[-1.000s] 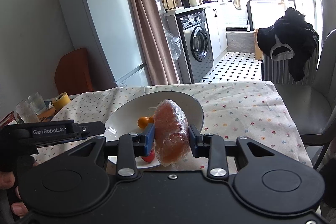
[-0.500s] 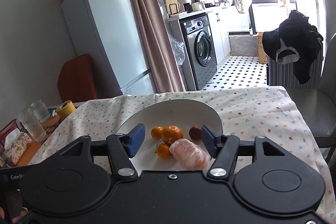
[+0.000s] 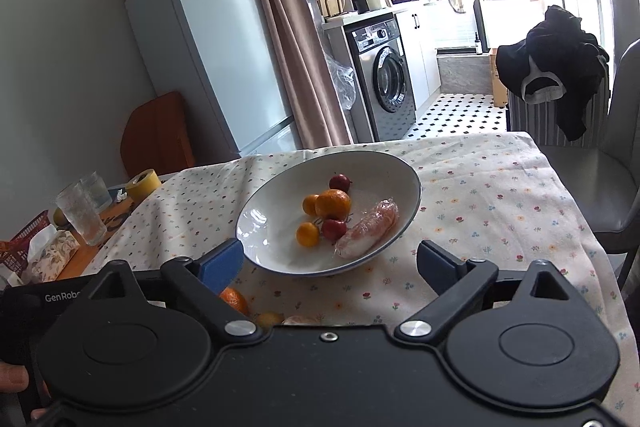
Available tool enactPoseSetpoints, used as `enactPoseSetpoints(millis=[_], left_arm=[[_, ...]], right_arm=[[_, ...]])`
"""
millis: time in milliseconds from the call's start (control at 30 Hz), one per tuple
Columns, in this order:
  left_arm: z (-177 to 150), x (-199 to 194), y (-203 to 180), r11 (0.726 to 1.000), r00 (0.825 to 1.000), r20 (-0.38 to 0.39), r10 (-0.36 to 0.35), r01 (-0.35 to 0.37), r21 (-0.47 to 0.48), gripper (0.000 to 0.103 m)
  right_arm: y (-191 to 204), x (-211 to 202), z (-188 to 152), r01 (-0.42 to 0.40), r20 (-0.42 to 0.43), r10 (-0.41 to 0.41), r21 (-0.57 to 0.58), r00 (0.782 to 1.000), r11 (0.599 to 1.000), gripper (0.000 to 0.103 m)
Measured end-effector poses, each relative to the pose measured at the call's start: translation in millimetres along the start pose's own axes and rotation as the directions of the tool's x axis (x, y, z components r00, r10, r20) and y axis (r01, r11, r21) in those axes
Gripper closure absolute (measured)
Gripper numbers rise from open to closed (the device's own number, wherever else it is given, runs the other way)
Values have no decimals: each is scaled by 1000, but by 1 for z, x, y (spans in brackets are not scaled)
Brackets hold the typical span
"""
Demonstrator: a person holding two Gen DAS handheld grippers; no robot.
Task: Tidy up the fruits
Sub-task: 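Withdraw both open tools from the bowl toward the remaining fruit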
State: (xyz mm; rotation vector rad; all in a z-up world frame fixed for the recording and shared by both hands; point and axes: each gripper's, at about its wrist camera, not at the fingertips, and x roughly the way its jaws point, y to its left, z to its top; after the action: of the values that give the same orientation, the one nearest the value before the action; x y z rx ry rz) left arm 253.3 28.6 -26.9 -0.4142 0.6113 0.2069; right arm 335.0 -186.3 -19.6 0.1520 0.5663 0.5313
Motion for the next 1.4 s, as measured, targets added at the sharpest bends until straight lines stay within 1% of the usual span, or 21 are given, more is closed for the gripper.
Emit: enactPoseSetpoints(millis=[167, 367, 433, 600, 767, 933, 1033, 1133, 1233, 1267, 1333, 1400], left_arm=[[-10, -14, 4, 1000, 1000, 4, 4, -4, 0, 14], [-21, -30, 7, 1000, 1000, 2, -9, 9, -2, 12], [-24, -36, 6, 1000, 1000, 10, -15, 15, 1, 6], [-29, -49, 3, 999, 999, 18, -33, 33, 11, 0], [-33, -59, 1, 999, 999, 22, -44, 43, 30, 0], [-38, -63, 8, 995, 996, 25, -91, 90, 33, 0], [-39, -58, 14, 995, 995, 7, -100, 100, 16, 0], [-39, -57, 20, 994, 994, 9, -108, 108, 13, 0], [-38, -56, 24, 994, 994, 3, -108, 108, -1, 0], [-38, -56, 25, 994, 994, 3, -108, 108, -4, 0], [-38, -56, 26, 994, 994, 2, -106, 106, 9, 0], [-38, -56, 26, 995, 995, 0, -102, 102, 21, 0]], right_arm=[[3, -15, -8, -5, 5, 5, 4, 1000, 1000, 5], [7, -30, -20, -11, 2, 11, 10, 1000, 1000, 3], [8, -35, -23, -15, 3, 15, 9, 1000, 1000, 3], [11, -50, -30, -14, -2, 14, 6, 1000, 1000, 0], [10, -62, -38, -30, -16, 31, 21, 999, 999, 0], [6, -66, -44, -19, -34, 21, 52, 999, 998, 0], [6, -69, -49, 0, -39, 2, 46, 999, 999, 0], [7, -68, -52, 26, -51, -25, 27, 998, 999, 0], [5, -68, -56, 32, -48, -30, 26, 998, 999, 0], [5, -66, -57, 33, -50, -32, 28, 998, 999, 1], [7, -63, -59, 33, -56, -32, 16, 998, 999, 6], [10, -59, -61, 33, -68, -33, 0, 997, 999, 15]])
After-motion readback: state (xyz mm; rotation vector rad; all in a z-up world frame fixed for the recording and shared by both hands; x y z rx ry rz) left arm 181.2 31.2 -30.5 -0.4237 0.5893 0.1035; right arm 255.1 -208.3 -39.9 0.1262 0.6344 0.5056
